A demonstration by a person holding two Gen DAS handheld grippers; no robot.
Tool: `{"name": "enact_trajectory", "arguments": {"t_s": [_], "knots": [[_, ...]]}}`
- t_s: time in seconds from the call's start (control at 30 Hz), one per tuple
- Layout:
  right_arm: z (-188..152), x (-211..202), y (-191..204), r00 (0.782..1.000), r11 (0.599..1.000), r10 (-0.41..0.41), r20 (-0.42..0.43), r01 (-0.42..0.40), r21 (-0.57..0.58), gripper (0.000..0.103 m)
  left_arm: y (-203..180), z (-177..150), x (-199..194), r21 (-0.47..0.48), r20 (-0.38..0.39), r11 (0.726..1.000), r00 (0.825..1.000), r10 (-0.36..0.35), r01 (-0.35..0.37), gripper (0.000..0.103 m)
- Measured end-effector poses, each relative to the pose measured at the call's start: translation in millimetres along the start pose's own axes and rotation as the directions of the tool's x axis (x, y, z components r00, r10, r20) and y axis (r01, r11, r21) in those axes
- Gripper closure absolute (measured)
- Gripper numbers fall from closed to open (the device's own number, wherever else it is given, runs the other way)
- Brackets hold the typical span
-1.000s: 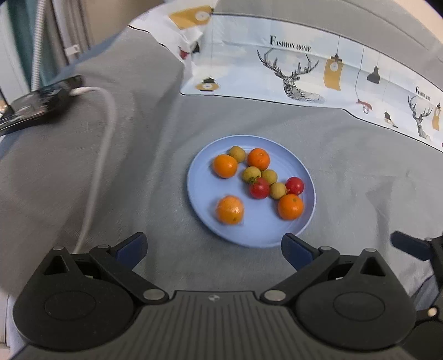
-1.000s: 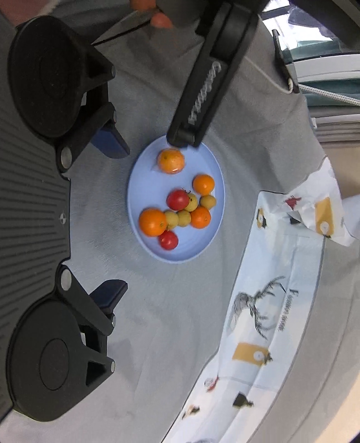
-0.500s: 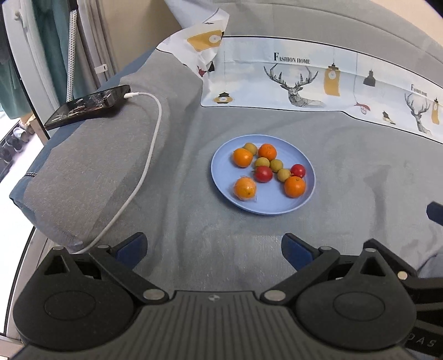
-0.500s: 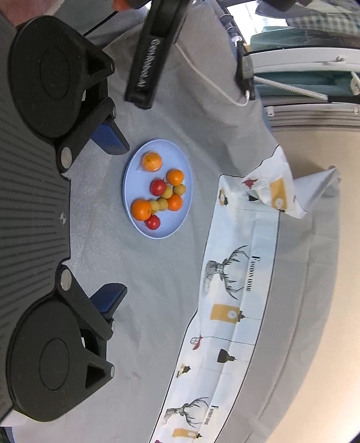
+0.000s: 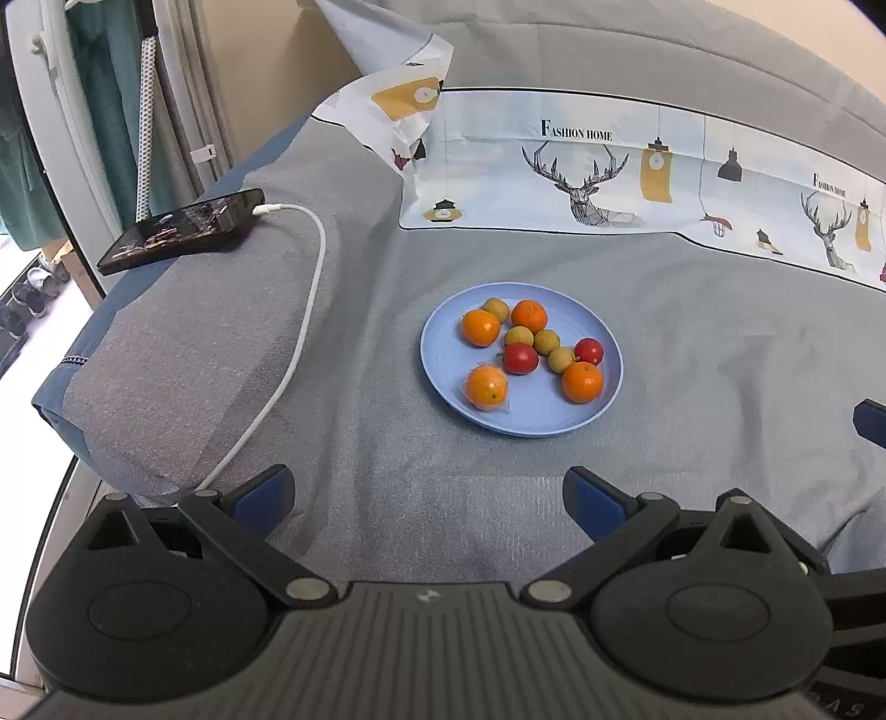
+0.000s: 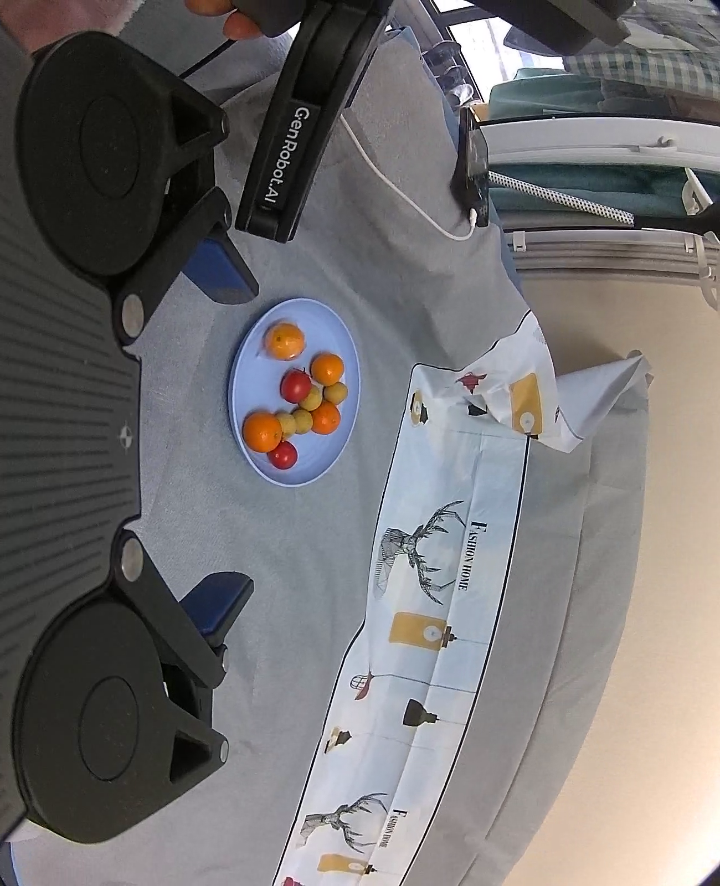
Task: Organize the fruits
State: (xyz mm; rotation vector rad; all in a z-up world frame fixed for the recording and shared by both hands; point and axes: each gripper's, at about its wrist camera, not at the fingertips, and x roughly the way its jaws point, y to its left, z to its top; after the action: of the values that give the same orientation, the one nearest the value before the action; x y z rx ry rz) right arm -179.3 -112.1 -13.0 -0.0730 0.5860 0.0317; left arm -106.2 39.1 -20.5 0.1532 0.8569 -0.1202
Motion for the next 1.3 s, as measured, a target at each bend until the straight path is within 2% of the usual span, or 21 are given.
{"name": "enact_trajectory", "arguments": {"t_s": [1.3], "knots": [[-2.1, 5.5, -2.9, 1.000, 1.000, -0.001, -0.019, 0.001, 0.022, 0.001, -0.8, 0.2, 7.2, 0.022, -0.018, 1.000, 1.000, 0.023, -0.023, 0.000]]}}
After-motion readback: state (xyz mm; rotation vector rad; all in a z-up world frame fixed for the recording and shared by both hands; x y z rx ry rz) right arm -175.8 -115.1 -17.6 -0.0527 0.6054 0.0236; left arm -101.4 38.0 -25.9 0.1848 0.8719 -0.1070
